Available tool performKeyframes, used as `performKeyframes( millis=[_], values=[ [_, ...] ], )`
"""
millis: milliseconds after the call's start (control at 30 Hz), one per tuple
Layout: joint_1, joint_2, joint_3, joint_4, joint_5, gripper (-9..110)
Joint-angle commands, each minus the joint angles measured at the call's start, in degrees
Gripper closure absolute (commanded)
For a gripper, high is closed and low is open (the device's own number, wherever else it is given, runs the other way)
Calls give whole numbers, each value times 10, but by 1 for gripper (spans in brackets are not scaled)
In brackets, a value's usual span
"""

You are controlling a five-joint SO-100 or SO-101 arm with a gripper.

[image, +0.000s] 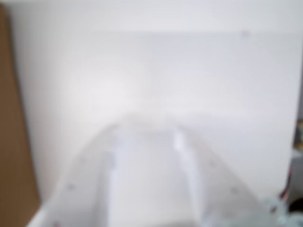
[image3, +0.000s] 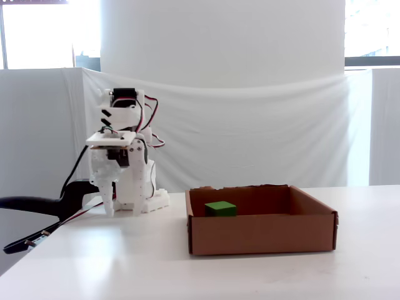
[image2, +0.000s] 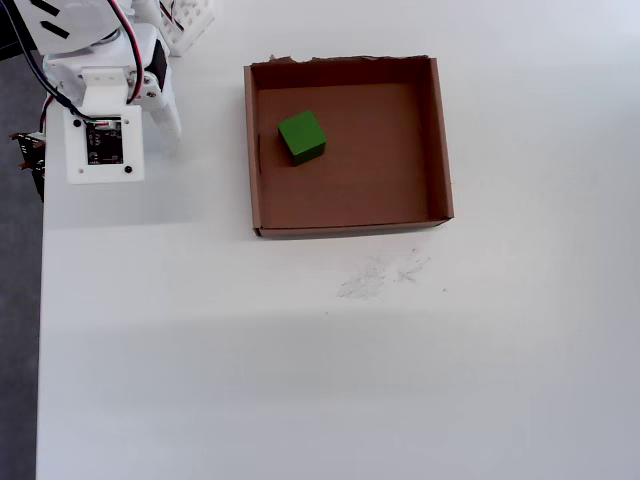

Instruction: Grasp a green cube and put it in a box.

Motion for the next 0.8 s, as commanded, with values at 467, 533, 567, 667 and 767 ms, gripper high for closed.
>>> performKeyframes(
  millis=[467, 533, 567, 667, 767],
  values=[
    [-5, 4, -4, 84, -7, 87],
    [-5, 4, -4, 84, -7, 87],
    [-5, 4, -4, 84, -7, 87],
    [-4, 4, -4, 84, -5, 87],
    [0, 4, -4, 84, -2, 86]
  ],
)
